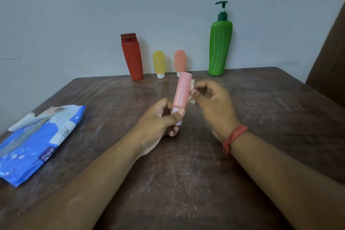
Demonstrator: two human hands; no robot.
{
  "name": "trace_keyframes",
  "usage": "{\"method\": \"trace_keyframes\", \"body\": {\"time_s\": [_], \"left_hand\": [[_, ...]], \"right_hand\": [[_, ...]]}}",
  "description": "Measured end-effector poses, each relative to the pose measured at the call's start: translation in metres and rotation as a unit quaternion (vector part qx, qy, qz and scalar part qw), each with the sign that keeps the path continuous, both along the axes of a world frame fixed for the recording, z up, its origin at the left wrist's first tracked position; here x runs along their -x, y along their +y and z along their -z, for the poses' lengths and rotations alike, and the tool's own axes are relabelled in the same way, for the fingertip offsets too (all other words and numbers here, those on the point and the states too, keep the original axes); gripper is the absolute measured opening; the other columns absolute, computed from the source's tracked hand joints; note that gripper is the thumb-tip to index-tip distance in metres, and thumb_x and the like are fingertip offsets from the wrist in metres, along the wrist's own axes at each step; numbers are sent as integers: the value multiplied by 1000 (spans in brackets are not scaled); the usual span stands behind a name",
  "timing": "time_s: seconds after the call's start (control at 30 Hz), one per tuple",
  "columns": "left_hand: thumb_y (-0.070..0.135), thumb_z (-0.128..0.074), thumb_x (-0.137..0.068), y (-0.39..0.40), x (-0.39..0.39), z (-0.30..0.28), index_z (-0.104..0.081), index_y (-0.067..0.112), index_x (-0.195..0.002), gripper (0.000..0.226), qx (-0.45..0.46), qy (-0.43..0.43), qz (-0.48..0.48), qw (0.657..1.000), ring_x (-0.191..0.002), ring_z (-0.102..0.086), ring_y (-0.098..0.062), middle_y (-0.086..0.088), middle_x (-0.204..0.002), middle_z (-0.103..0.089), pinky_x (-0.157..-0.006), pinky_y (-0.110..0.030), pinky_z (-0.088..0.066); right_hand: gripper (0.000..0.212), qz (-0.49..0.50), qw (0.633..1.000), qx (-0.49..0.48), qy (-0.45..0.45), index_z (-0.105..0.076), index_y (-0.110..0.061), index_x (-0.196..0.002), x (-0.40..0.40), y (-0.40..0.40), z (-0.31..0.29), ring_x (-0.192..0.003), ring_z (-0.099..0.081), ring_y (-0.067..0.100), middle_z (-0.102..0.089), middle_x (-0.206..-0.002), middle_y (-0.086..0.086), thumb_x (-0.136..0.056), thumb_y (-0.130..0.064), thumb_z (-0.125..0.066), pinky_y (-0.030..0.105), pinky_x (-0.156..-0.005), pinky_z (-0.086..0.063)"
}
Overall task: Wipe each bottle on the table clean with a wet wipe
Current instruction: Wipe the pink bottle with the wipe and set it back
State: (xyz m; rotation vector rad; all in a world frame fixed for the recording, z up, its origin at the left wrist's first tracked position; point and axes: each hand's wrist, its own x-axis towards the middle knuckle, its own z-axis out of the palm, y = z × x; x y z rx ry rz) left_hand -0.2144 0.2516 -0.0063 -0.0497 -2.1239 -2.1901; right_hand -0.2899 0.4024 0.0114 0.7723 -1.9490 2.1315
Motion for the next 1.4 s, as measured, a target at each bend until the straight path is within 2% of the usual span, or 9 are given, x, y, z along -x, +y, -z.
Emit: {"method": "trace_keyframes", "body": {"time_s": [0.3, 0.4, 0.53, 0.63, 0.87, 1.0, 1.1, 1.2, 1.4], "left_hand": [[36, -66, -87, 1, 0, -1, -57, 11, -101, 30, -39, -9, 17, 999, -59, -48, -11, 3, -76, -57, -52, -21, -41], [36, -70, -89, 0, 2, 2, -54, 16, -88, 26, -32, -10, 15, 999, -58, -47, -10, 4, -73, -56, -51, -22, -41], [26, -73, -90, 0, 5, 4, -48, 19, -82, 27, -49, -7, -35, 998, -55, -47, -11, 4, -68, -57, -48, -23, -41], [25, -79, -80, 0, 7, 3, -47, 19, -78, 32, -45, 9, -82, 996, -54, -50, -12, 0, -72, -57, -48, -28, -47], [19, -80, -86, 3, 5, 4, -45, 17, -82, 36, 159, 58, -183, 968, -47, -58, -19, -6, -78, -58, -45, -31, -50], [16, -80, -84, 4, 1, 0, -43, 22, -81, 38, 333, 157, -219, 903, -68, -61, -27, -1, -91, -50, -46, -30, -51], [11, -81, -82, 8, 1, 0, -45, 20, -83, 37, 395, 211, -235, 863, -77, -56, -15, 5, -92, -45, -57, -36, -54], [17, -83, -83, 3, 3, 0, -45, 26, -80, 39, 369, 229, -242, 868, -79, -47, 2, 11, -89, -42, -63, -14, -42], [-4, -81, -80, -1, 7, 1, -49, 29, -84, 46, 250, 203, -224, 920, -95, -58, -9, 13, -100, -45, -58, -26, -60]], "right_hand": [[20, -89, 986, 79, -117, -67, -16, -86, 3, 3, 8, -74, -63, 12, -71, -78, -2, -94, 1, -59, 33, -74, -54], [23, 28, 996, 87, -14, -69, -22, -89, 8, 7, -10, -84, -66, 10, -72, -87, -4, -92, 0, -63, 30, -79, -55], [20, 128, 944, -173, 251, -74, -13, -99, -9, 3, -1, -92, -63, 11, -68, -103, -1, -87, 1, -66, 28, -81, -52], [19, 126, 924, -208, 295, -74, -11, -99, -11, 1, -1, -93, -60, 10, -67, -104, 0, -86, 0, -65, 18, -81, -47], [16, 128, 907, -248, 315, -71, -7, -90, -12, 7, -3, -92, -56, 15, -61, -96, 3, -81, 5, -65, 19, -78, -42], [15, 116, 886, -327, 307, -73, -3, -97, 1, 9, -6, -94, -58, 28, -62, -99, 11, -86, 2, -64, 41, -82, -49], [16, 135, 902, -313, 265, -73, -5, -103, 4, 14, -7, -95, -57, 24, -60, -102, 8, -90, -3, -63, 33, -84, -46], [17, 64, 882, -329, 331, -72, -7, -104, -13, 9, -2, -93, -54, 16, -61, -101, 5, -89, -5, -64, 19, -78, -39], [13, 159, 890, -343, 256, -71, -5, -101, 13, 17, -3, -99, -55, 26, -58, -102, 9, -90, -4, -63, 32, -83, -43]]}}
